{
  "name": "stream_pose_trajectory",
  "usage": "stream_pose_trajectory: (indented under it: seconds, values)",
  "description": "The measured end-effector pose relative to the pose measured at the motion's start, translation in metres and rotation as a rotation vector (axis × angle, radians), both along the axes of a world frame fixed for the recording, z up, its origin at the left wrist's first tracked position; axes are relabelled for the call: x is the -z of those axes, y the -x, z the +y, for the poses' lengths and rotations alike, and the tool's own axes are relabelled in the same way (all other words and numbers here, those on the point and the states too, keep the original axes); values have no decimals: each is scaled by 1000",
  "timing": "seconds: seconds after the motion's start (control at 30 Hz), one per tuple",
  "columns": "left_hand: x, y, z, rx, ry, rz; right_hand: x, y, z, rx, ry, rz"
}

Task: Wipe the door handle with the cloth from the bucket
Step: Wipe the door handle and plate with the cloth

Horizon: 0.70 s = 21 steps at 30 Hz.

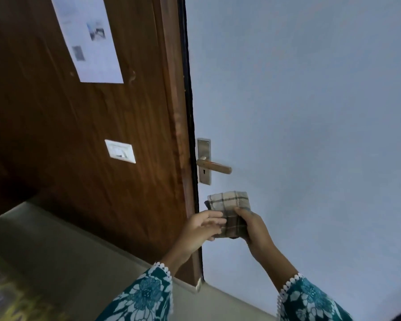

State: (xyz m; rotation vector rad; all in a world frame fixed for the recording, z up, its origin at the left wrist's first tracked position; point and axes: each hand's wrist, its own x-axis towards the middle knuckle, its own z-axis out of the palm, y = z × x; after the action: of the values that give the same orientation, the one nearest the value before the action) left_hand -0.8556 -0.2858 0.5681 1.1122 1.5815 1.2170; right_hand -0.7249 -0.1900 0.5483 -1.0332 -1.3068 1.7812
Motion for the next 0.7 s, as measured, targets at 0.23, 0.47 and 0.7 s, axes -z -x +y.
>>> stream_pose_trajectory:
  seconds: [0.23, 0.47, 0.7]
  values:
    - [3, 100, 21, -289, -125, -29, -20, 48, 30, 192, 23, 79]
    - [-12, 165, 69, -349, -425, 263, -57, 103, 55, 506, -624, -208]
    - [-58, 206, 124, -419, -739, 459, -47, 183, 102, 317, -1311, -1226]
